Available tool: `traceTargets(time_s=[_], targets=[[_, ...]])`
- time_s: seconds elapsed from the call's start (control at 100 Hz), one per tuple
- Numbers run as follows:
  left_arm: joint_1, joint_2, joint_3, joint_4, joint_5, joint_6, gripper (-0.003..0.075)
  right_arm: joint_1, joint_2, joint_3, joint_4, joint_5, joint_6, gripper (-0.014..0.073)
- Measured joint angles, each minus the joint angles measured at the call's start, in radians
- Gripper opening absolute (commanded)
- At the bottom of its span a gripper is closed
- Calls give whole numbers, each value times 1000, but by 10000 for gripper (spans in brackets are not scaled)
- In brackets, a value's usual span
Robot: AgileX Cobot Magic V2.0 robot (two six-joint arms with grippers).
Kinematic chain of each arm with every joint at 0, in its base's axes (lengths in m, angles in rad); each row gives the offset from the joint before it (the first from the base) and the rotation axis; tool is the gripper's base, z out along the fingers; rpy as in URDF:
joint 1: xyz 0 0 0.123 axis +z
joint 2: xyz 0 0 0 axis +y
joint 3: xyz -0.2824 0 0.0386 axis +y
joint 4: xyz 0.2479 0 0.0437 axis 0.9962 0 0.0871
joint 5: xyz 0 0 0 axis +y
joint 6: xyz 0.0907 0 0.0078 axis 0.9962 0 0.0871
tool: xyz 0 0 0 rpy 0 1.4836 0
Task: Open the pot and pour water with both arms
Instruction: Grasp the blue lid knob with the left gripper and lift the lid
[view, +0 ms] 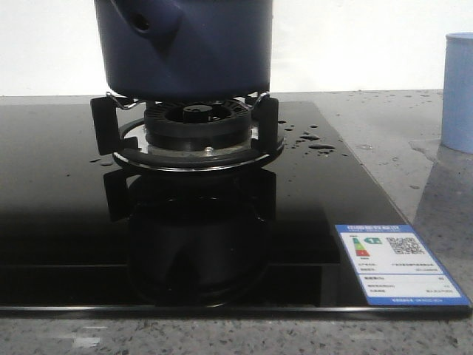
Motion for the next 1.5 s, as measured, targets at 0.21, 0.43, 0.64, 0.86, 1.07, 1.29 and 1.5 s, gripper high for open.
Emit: traceTargets(time_s=[0.21,0.43,0.64,0.86,1.07,1.29,1.5], targets=[[0,167,-100,-260,163,337,-18,0,24,-14,437,4,-577,-74],[-82,283,-214,-269,161,677,173,0,24,-17,542,-117,-868,46],[-175,385,-315,-176,80,777,550,0,24,-17,550,-201,-933,664],[-206,490,-405,-146,-45,805,514,0,24,-17,552,-246,-942,654],[-194,629,-513,-171,-44,921,514,0,24,-17,552,-285,-944,654],[-84,780,-627,-236,53,960,514,0,24,-17,549,-300,-944,654],[-33,903,-682,-247,61,1002,529,0,24,-17,537,-302,-944,654]])
